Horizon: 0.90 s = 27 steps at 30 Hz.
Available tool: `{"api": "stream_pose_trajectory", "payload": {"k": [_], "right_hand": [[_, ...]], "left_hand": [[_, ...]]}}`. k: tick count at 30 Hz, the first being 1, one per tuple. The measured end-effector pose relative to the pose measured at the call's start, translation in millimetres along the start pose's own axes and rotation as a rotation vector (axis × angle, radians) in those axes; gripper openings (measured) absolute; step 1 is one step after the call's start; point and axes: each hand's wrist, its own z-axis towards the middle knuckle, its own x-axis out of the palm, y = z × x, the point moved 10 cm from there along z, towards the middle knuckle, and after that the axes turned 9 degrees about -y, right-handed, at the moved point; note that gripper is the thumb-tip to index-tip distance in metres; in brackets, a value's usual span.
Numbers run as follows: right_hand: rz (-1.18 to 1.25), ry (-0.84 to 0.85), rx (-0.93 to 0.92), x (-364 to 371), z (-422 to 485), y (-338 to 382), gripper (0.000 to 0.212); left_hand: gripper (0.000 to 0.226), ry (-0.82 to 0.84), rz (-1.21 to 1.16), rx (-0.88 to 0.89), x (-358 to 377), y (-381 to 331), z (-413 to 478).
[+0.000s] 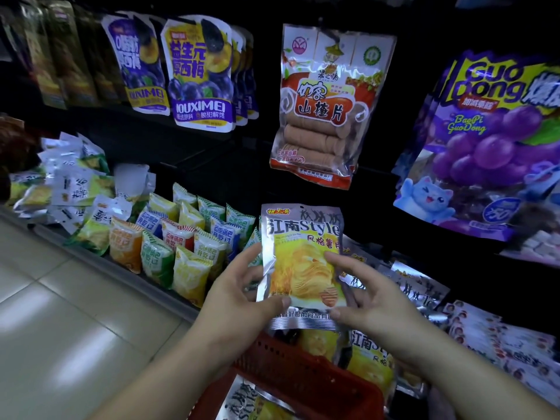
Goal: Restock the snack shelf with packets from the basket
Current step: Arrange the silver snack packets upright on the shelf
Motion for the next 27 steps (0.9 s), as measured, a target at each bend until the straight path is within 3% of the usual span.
{"api": "stream_pose_trajectory", "payload": {"k": [5,11,17,20,22,25,27], "right_hand": [[-0.117,0.051,-0.029,-3,-3,3,0.079],[-0.357,-0.148,-0.176,-17,0,15,0.056],[-0.054,0.017,-0.177,23,-11,21,0.054],[0.045,-0.017,-0.124,22,-8,19,0.055],[0.064,-0.057,-0.130,16,-4,22,0.052],[0.111,-0.108,-0.104,6,0,20,0.046],[0.125,-0.108,-0.100,3,0,16,0.042]], "left_hand": [[0.098,0.011,0.027,-0.003,0,3,-1],[0.097,-0.017,-0.019,0.097,4,-10,-5],[0.062,0.014,0.031,0.283,40,-30,-35],[0.065,0.108,0.033,0.358,56,-38,-45],[0.063,0.210,0.014,0.331,63,-40,-46],[0.040,0.362,-0.122,0.172,66,-38,-44],[0.027,0.191,-0.160,0.182,46,-35,-27]]}}
